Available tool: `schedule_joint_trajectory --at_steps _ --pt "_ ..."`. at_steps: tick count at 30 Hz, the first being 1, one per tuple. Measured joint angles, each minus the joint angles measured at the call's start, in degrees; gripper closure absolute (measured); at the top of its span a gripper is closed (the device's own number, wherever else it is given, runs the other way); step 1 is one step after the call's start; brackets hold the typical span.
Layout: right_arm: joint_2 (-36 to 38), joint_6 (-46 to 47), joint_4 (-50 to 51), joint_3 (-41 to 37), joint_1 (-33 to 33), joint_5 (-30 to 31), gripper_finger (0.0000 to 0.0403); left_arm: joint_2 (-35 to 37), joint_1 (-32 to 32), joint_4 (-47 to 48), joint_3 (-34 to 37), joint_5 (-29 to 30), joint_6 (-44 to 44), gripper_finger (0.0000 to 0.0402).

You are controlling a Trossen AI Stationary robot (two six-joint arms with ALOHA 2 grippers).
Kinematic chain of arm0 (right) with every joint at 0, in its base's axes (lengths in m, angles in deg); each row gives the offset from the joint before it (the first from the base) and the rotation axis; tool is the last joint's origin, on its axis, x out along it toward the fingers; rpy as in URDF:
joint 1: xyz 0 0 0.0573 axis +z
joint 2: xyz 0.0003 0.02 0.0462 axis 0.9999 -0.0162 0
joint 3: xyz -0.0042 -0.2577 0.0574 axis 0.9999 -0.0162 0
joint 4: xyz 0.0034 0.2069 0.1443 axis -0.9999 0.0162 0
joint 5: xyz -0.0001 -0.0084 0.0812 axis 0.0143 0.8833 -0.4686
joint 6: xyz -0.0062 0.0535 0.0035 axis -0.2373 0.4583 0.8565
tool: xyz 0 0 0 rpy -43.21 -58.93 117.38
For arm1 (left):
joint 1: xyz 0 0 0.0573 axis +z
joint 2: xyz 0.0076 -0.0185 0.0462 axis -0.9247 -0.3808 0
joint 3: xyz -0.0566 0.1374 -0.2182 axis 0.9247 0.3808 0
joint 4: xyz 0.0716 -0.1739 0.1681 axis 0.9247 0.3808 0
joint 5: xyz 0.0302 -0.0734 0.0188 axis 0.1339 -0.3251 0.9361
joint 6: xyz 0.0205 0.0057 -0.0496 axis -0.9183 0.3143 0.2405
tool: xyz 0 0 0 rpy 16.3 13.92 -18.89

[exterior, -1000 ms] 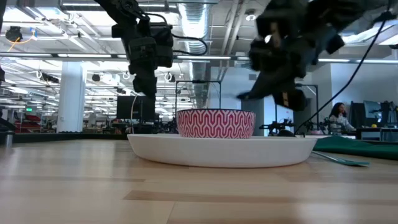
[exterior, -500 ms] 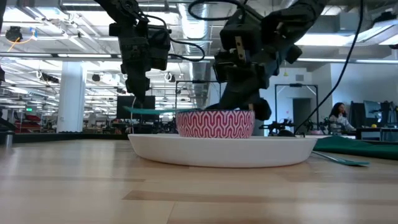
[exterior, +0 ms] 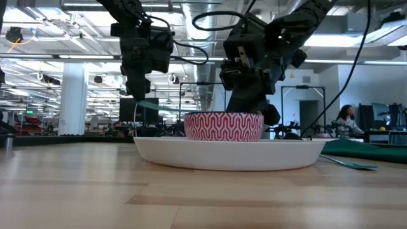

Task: Set table place
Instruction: Put the blue spoon into the blue bowl

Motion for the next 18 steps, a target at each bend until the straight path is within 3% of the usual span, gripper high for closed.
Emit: schedule_joint_trajectory --at_steps 18 --pt "0.3 -0.9 5.7 0.0 -0.7 -1.2 0.0335 0.0 0.0 1.5 0.0 0.0 0.1 0.0231"
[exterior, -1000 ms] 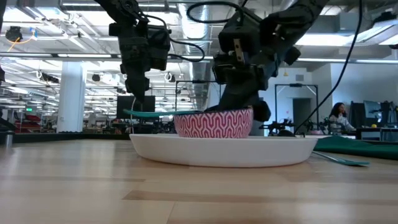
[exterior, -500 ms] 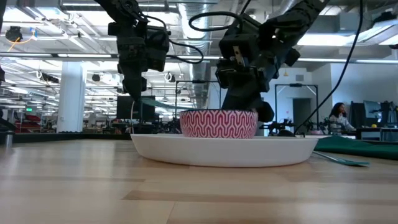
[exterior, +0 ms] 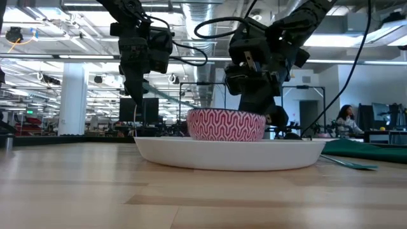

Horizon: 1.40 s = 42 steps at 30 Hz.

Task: Set table place
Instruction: Put the blue spoon into the blue bowl

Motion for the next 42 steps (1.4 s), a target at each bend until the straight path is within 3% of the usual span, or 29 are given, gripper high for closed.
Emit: schedule_joint_trajectory --at_steps 42 --pt "0.0 -0.4 3.4 0.0 0.1 -0.3 0.0333 0.0 0.0 0.0 0.0 0.2 0.1 0.0231"
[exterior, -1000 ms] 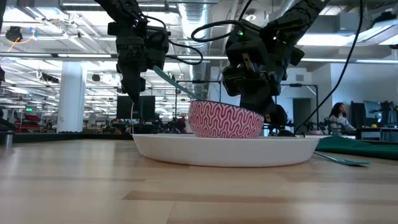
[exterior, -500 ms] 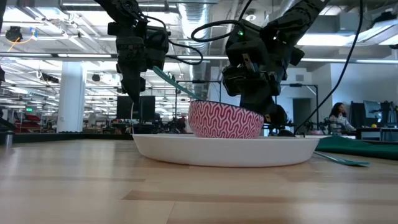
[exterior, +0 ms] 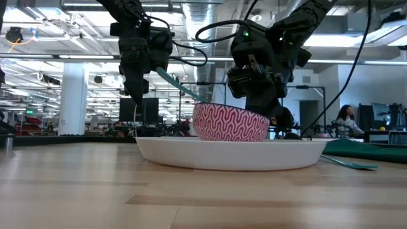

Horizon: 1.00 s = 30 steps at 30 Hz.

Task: Set table place
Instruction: Put the blue spoon into the blue bowl

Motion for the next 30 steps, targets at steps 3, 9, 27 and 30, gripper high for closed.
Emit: schedule_joint_trajectory --at_steps 3,9,27,30 --pt "0.0 0.1 0.0 0.0 0.0 0.1 0.0325 0.0 0.0 0.0 0.0 0.0 0.0 0.0231" --pt "0.0 0.3 0.0 0.0 0.0 0.2 0.0297 0.0 0.0 0.0 0.0 0.0 0.0 0.0231" --pt "0.1 -2.7 6.4 6.9 0.1 1.8 0.0250 0.0 0.0 0.0 0.0 0.0 -0.4 0.0231" --pt "0.1 -3.7 7.8 7.4 0.0 4.0 0.0248 0.0 0.0 0.0 0.0 0.0 -0.4 0.0231"
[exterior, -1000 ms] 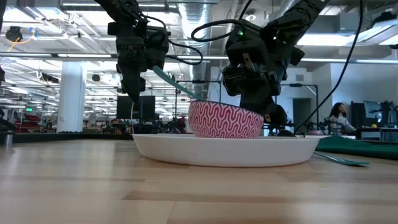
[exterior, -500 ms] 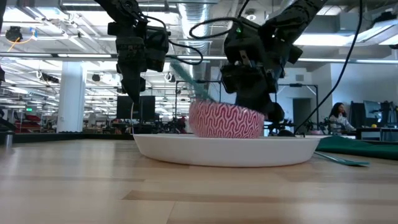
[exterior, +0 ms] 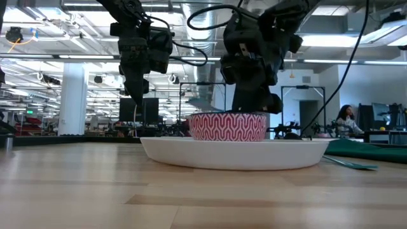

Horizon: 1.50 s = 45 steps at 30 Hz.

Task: Set table place
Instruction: Put the blue spoon into the blue bowl, then return to Home Position

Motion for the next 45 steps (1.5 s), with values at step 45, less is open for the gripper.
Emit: schedule_joint_trajectory --at_steps 45 --pt "57.2 -32.0 -12.8 -23.8 7.6 40.2 0.0248 35.2 -1.9 -48.1 22.8 14.5 3.9 0.0231"
